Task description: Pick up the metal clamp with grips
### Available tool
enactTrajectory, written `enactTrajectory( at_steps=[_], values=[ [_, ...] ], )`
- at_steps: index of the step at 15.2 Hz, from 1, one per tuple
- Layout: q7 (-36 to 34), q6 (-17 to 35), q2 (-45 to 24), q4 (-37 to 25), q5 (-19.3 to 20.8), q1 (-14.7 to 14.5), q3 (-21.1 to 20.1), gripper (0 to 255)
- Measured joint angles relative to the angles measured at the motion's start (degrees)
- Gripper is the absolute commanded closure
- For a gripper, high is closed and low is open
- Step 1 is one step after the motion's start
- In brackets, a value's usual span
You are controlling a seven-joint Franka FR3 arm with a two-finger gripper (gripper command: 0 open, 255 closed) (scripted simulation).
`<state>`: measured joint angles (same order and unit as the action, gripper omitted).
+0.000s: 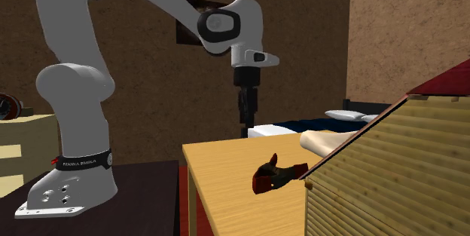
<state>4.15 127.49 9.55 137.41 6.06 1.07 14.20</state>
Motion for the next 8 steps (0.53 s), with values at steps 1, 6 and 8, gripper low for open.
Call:
enactTrajectory(
  at_steps=[1,6,8],
  values=[
    [0.73,1.72,-2.00,-0.47,-0.52,0.10,0.43,0],
    [4.76,8.99,-13.96,-5.99,-4.79,0.66,1.49,0],
    [6.20,11.27,-18.99,-8.99,-6.91,1.05,1.25,0]
  ],
)
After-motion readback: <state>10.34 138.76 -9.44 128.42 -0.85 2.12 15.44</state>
